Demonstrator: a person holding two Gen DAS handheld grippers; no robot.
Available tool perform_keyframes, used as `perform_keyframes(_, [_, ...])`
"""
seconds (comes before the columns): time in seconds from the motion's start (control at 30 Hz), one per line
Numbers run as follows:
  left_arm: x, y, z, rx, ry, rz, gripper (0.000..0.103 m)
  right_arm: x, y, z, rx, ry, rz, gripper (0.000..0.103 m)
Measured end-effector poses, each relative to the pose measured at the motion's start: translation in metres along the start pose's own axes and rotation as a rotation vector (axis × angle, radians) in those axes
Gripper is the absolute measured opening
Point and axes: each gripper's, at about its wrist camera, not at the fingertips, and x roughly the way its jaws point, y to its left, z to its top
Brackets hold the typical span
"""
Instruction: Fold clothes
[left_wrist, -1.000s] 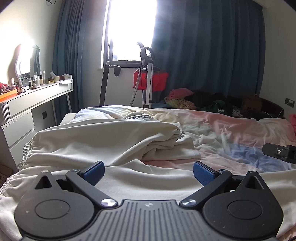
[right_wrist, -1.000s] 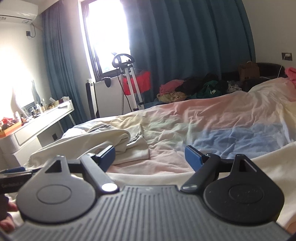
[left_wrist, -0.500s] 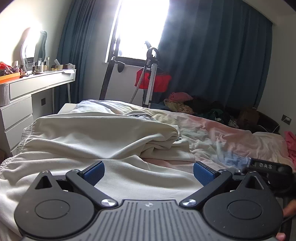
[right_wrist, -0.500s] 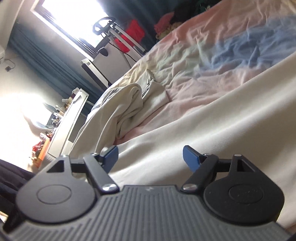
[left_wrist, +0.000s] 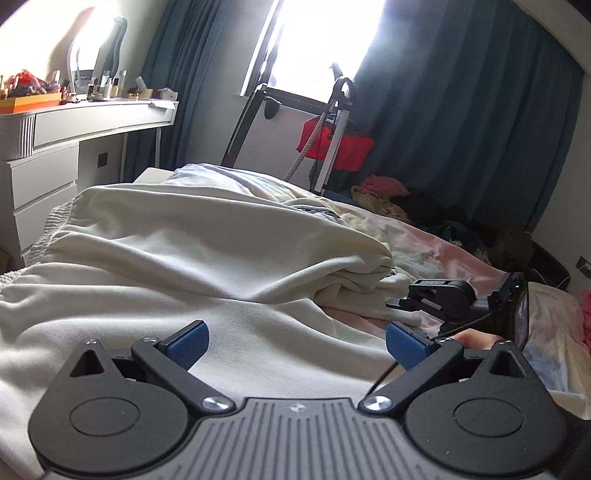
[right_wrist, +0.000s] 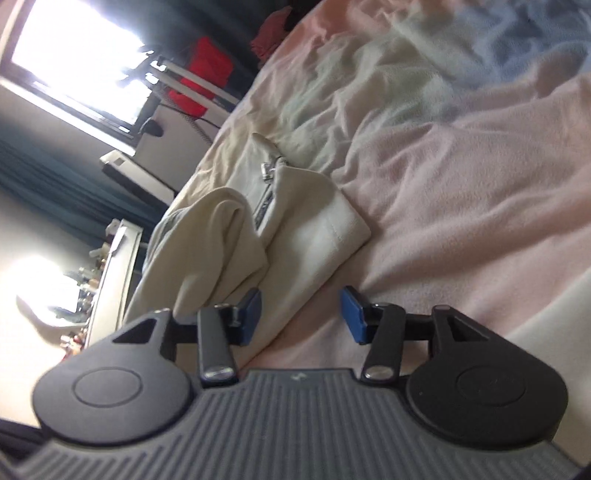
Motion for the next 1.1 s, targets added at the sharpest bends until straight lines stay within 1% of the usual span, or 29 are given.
perform_keyframes(0.07, [0.008, 0.007, 0.001, -0.006, 0.013, -0.008, 0.103, 0.014, 0.003, 0.001, -0.007, -0.052, -0.031, 0.039])
perform_keyframes(0.1, [0.012, 0.010, 0.001, -0.008, 0.018, -0.010, 0.103, 0.019, 0.001, 0.003, 0.019, -0.071, -0.036, 0.036])
perform_keyframes(0.17, [0.024, 0.016, 0.000, -0.014, 0.031, -0.002, 0.103, 0.028, -0.003, 0.007, 0.070, -0.110, -0.046, 0.021])
perform_keyframes(0.2, [0.030, 0.018, -0.001, -0.020, 0.039, 0.003, 0.103, 0.031, -0.003, 0.010, 0.085, -0.126, -0.052, 0.015])
perform_keyframes(0.23, [0.036, 0.021, -0.001, -0.025, 0.047, 0.008, 0.103, 0.031, 0.000, 0.016, 0.069, -0.140, -0.055, 0.010])
perform_keyframes(0.37, [0.049, 0.025, -0.003, -0.038, 0.068, 0.015, 0.103, 0.011, 0.019, 0.049, -0.027, -0.228, -0.041, 0.008])
perform_keyframes(0.43, [0.054, 0.026, -0.004, -0.043, 0.078, 0.017, 0.103, -0.009, 0.024, 0.077, -0.057, -0.282, -0.047, 0.007])
perform_keyframes(0.5, [0.058, 0.026, -0.005, -0.041, 0.086, 0.020, 0.103, -0.032, 0.023, 0.106, -0.097, -0.337, -0.073, 0.007])
perform_keyframes(0.6, [0.062, 0.018, -0.009, -0.009, 0.097, 0.016, 0.103, -0.073, 0.011, 0.152, -0.129, -0.432, -0.135, 0.007])
perform_keyframes(0.67, [0.065, 0.014, -0.012, 0.005, 0.107, 0.008, 0.103, -0.105, -0.004, 0.182, -0.135, -0.482, -0.188, 0.007])
perform_keyframes(0.77, [0.067, 0.008, -0.016, 0.031, 0.114, 0.002, 0.103, -0.152, -0.030, 0.217, -0.137, -0.561, -0.256, 0.007])
perform_keyframes(0.9, [0.069, 0.005, -0.020, 0.051, 0.120, -0.008, 0.103, -0.204, -0.060, 0.258, -0.111, -0.630, -0.323, 0.007])
perform_keyframes(1.0, [0.070, 0.008, -0.020, 0.045, 0.128, -0.010, 0.103, -0.216, -0.053, 0.283, -0.161, -0.659, -0.375, 0.007])
perform_keyframes(1.1, [0.073, 0.008, -0.021, 0.040, 0.133, -0.007, 0.103, -0.224, -0.053, 0.296, -0.188, -0.691, -0.375, 0.007])
